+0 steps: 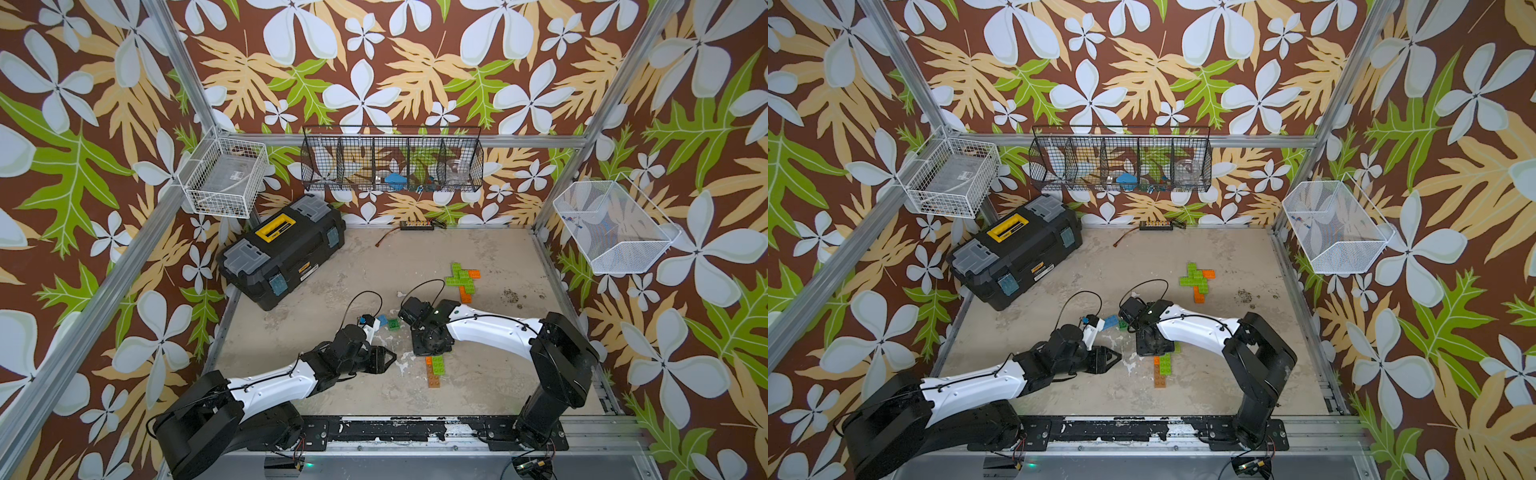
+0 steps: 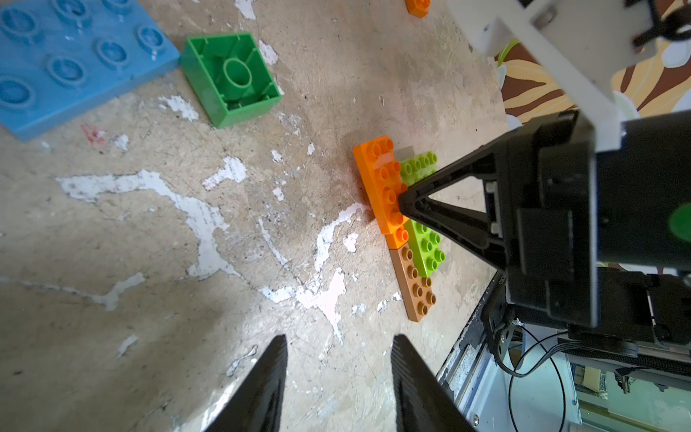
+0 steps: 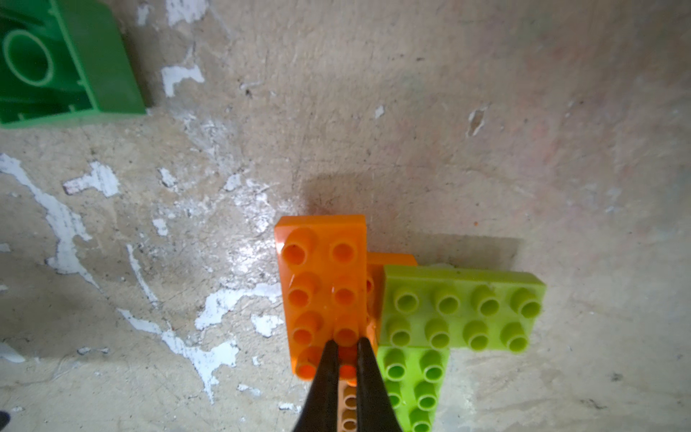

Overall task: Assemble a small pinwheel with lego
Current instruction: Assemble the lego brick with the lego brick.

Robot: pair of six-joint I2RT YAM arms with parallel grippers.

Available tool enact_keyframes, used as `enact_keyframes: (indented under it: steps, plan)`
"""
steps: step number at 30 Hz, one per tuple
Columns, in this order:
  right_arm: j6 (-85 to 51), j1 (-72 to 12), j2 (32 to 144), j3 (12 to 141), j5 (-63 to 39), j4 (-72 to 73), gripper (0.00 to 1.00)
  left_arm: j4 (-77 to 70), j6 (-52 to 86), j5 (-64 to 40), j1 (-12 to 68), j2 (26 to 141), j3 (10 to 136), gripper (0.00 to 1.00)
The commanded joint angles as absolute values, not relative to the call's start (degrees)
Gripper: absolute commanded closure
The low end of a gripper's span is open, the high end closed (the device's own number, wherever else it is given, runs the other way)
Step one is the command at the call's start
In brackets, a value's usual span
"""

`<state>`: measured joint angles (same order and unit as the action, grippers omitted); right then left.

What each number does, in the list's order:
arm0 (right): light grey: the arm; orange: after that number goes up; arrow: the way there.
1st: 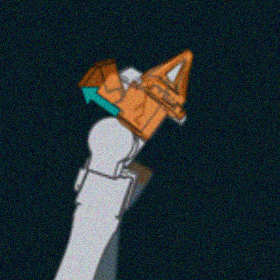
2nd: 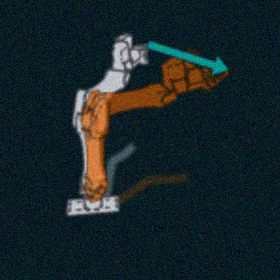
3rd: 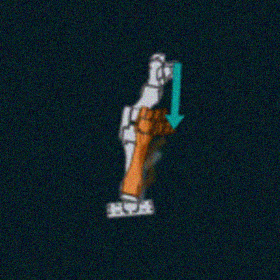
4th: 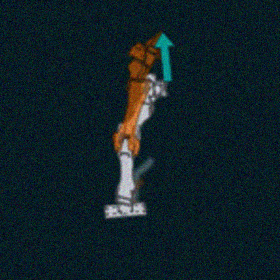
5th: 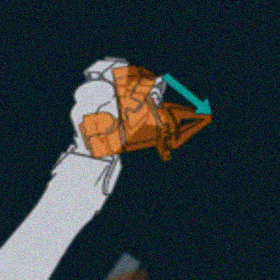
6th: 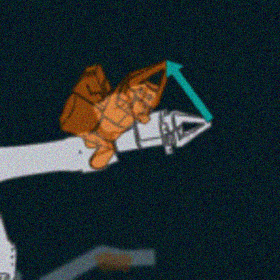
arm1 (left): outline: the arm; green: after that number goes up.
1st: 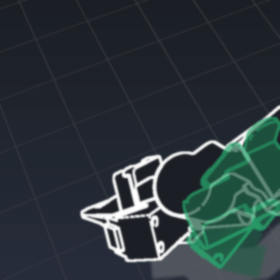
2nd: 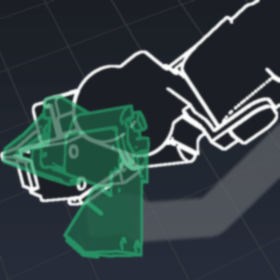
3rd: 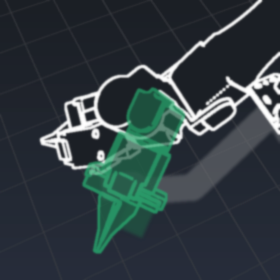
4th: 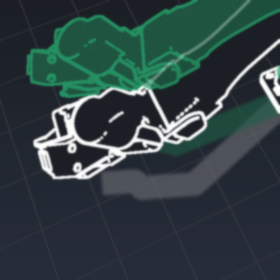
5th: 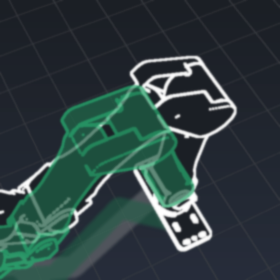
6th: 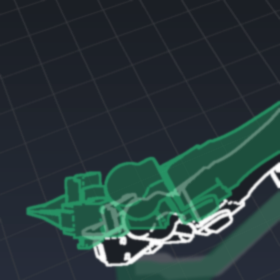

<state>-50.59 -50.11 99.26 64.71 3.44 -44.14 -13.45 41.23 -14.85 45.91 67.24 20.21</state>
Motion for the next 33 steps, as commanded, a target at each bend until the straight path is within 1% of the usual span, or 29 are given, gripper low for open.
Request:
enact_keyframes:
  steps: [1, 17, 26, 33]
  plan:
    - [-51.3, -49.9, 99.3, 64.6, 5.0, -44.3, 0.91, -13.0, 40.2, -14.8, 46.0, 67.4, 20.6, 0.52]
    - [-51.7, -49.0, 98.4, 62.4, 5.1, -44.3, 0.92, -13.2, 39.9, -14.9, 46.0, 69.0, 21.2, 0.52]
    - [-49.8, -48.5, 101.3, 62.3, 1.5, -43.3, 0.91, -13.2, 40.0, -14.8, 46.0, 69.1, 21.4, 0.52]
    - [-49.4, -47.5, 101.9, 62.1, 1.8, -43.0, 0.92, -13.2, 40.1, -14.7, 46.0, 68.9, 21.4, 0.52]
